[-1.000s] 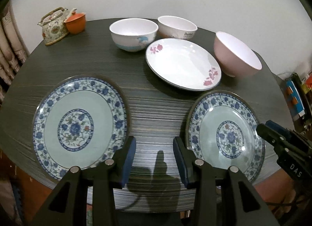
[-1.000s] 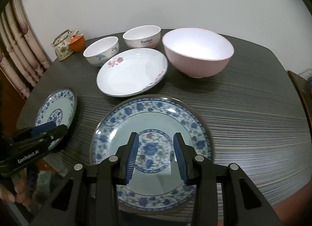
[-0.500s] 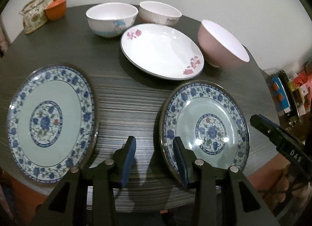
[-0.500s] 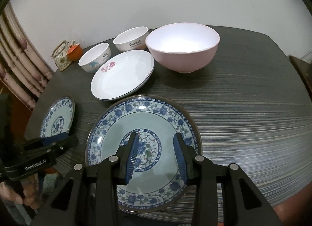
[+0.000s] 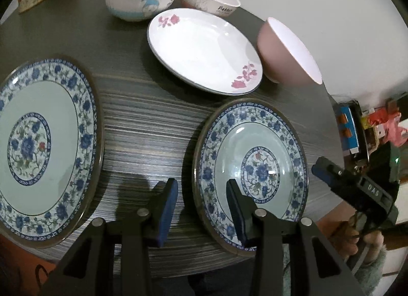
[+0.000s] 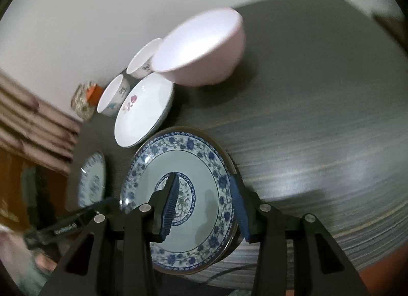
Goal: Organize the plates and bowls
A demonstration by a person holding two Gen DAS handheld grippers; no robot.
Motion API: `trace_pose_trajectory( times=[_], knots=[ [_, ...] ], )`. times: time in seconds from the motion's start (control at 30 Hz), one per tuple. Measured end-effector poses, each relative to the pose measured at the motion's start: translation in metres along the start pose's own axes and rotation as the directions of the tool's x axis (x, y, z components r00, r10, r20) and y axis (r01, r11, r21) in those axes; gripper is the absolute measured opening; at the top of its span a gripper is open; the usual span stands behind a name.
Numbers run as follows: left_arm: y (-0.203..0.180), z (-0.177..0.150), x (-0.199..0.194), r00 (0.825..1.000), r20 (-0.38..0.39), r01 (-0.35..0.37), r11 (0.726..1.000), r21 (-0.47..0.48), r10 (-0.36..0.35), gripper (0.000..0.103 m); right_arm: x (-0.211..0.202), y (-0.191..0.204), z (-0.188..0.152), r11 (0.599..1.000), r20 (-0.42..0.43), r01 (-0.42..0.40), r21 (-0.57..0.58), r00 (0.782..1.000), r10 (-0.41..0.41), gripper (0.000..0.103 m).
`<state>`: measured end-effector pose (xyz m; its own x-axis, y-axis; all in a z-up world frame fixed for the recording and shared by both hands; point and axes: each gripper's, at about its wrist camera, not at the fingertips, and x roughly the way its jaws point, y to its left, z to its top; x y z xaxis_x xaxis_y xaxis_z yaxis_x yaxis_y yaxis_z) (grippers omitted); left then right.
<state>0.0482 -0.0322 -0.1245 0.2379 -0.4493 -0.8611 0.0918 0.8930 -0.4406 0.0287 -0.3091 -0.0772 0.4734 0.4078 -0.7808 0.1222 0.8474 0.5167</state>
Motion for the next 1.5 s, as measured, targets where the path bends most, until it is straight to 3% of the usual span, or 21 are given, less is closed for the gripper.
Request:
trace_pose_trajectory(
  times=[0.2,0.6,1.13,1.27,1.5],
  knots=[
    [0.003,0.003,0.006,0.999,-0.032,0.029,0.999,-0.030,-0.030,0.040,0.006,-0.021,0.000,0.996,-0.038,-0.017,0.090,0.999,0.021,0.040],
    [0.007,0.007,0.016,0.998,-0.052,0.040,0.997,-0.060,-0.043,0.040,0.019,-0.028,-0.003,0.993,-0.085,-0.006,0.115,0.996,0.015,0.034],
    [-0.001,0.009,0.020,0.998,-0.056,0.040,0.999,-0.030,-0.042,0.038,0.031,-0.028,-0.007,0.993,-0.112,0.006,0.120,0.994,0.007,0.031],
    [-0.002,0.008,0.020,0.998,-0.050,0.027,0.999,-0.022,-0.028,0.034,0.033,-0.026,-0.008,0.993,-0.112,0.012,0.115,0.994,0.001,0.027],
    [0.002,0.006,0.018,0.999,-0.039,-0.013,1.000,-0.013,0.013,0.019,0.035,-0.023,-0.009,0.993,-0.110,0.050,0.104,0.993,-0.039,0.015]
  ],
)
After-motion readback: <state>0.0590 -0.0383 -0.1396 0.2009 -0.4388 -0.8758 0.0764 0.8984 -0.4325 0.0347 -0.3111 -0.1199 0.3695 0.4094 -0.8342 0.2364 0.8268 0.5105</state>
